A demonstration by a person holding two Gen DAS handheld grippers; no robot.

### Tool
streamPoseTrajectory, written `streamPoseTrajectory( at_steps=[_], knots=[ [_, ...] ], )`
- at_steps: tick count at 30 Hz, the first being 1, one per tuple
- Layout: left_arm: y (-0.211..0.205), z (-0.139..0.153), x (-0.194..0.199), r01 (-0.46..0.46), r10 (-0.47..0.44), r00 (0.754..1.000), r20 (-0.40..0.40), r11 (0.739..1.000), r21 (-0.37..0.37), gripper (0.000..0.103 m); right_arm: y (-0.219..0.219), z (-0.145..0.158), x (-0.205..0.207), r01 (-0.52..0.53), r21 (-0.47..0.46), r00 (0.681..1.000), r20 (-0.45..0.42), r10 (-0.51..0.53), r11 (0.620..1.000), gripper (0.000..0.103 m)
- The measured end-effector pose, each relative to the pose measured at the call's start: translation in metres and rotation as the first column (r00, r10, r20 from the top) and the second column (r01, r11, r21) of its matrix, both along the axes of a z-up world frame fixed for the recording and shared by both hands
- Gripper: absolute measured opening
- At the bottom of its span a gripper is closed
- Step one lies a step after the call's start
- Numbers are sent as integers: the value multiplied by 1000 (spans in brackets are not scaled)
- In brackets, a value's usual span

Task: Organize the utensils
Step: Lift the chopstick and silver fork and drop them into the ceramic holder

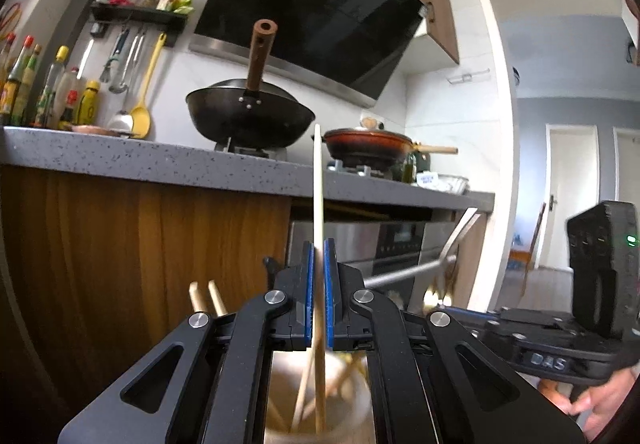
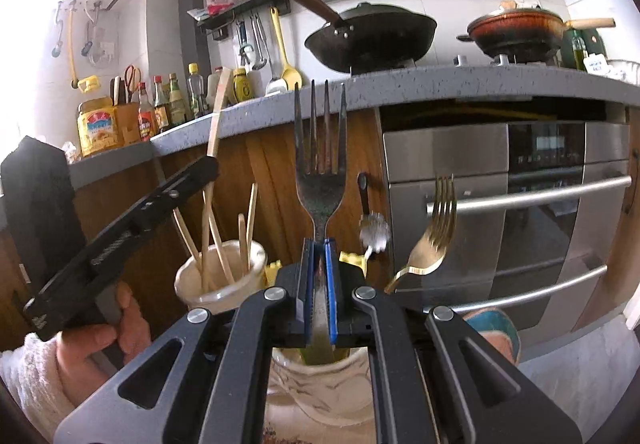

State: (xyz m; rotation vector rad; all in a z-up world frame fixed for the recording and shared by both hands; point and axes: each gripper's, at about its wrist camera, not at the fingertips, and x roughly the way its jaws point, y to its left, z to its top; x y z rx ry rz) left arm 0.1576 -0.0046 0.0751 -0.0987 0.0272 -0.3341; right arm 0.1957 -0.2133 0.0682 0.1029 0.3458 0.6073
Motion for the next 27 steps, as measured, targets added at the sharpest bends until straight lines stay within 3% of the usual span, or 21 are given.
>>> streamPoseTrajectory(
  at_steps=[4,13,17,21,27],
  knots=[
    [-3,-13,-15,2,2,999,-54,998,63,5,4,-13,-2,-10,-22,1000,-25,10,1000,5],
    [4,-37,-26,-3,20,982,-188,996,90,5,9,-26,-7,2,-69,998,-61,-7,998,5],
    [4,-38,-28,1,18,981,-195,995,98,5,10,-30,-8,11,-83,998,-67,-16,996,5],
    [6,-38,-30,2,15,980,-196,996,89,14,11,-33,-9,13,-92,996,-83,-21,996,5],
    [9,-38,-34,-3,21,979,-201,996,89,17,8,-37,-9,17,-93,995,-99,-27,995,5]
  ],
)
